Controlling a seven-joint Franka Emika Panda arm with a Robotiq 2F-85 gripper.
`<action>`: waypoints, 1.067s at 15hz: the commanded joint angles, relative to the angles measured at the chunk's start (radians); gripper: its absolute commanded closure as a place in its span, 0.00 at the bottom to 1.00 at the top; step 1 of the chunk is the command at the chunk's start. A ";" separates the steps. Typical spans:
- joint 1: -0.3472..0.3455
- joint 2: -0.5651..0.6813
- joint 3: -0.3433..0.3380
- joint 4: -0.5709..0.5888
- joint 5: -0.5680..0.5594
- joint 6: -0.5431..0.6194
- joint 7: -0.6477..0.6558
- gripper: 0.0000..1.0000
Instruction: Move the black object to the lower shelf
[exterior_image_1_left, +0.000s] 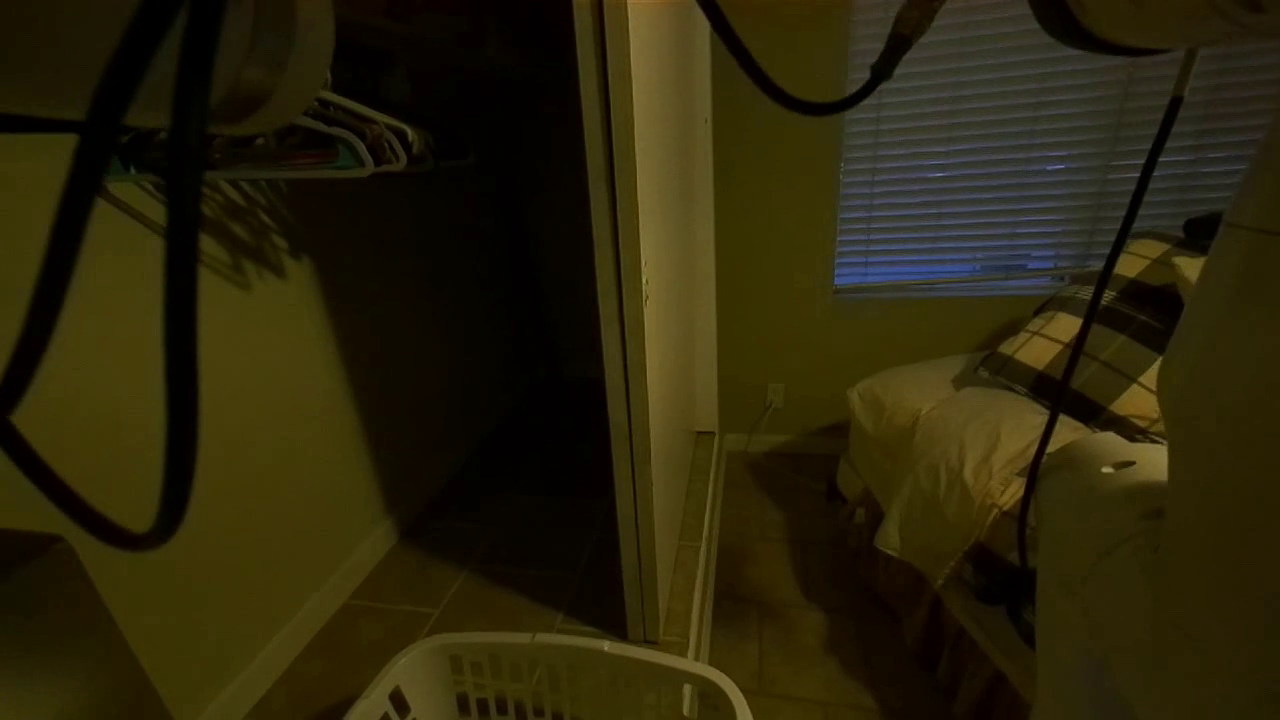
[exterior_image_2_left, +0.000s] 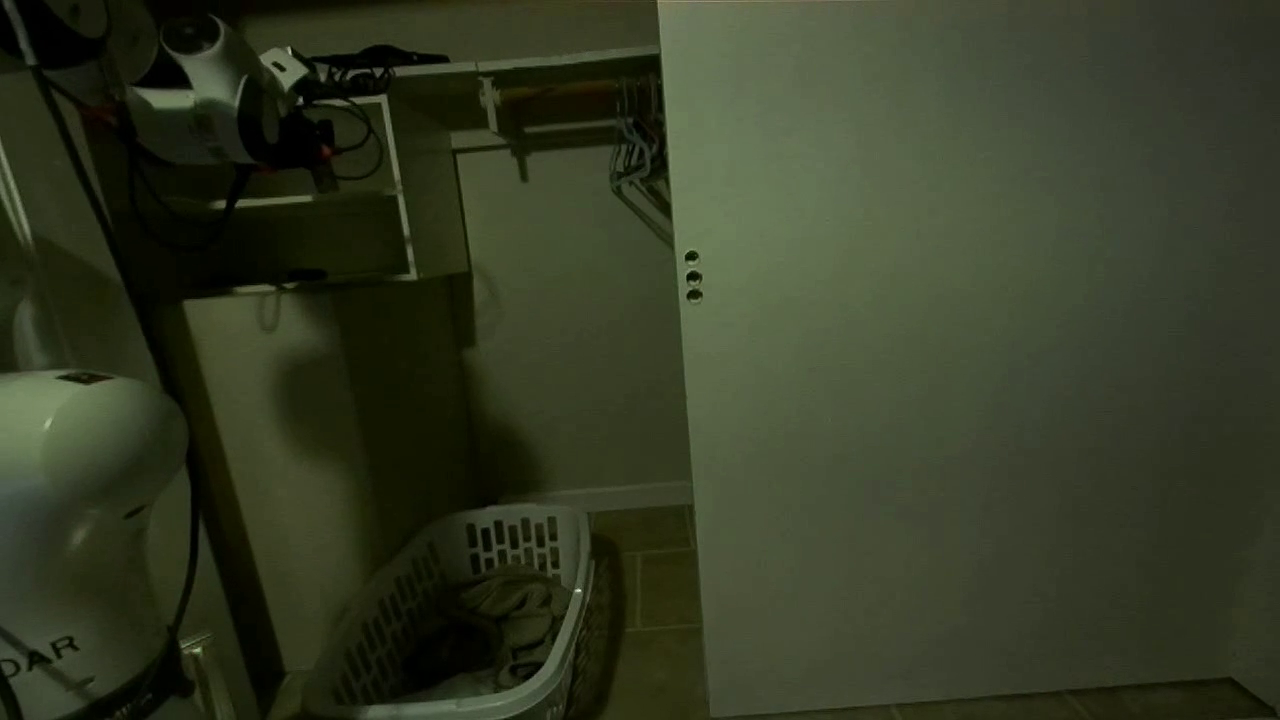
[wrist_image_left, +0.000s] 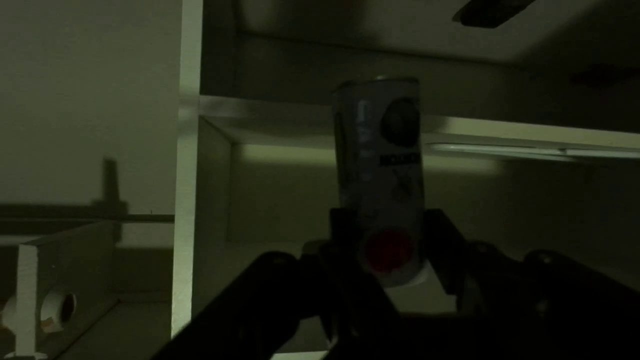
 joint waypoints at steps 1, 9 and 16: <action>0.016 -0.070 -0.007 -0.115 0.044 0.044 0.002 0.83; 0.071 -0.067 -0.035 -0.248 0.076 0.168 -0.013 0.83; 0.100 -0.009 -0.081 -0.268 0.028 0.279 -0.022 0.83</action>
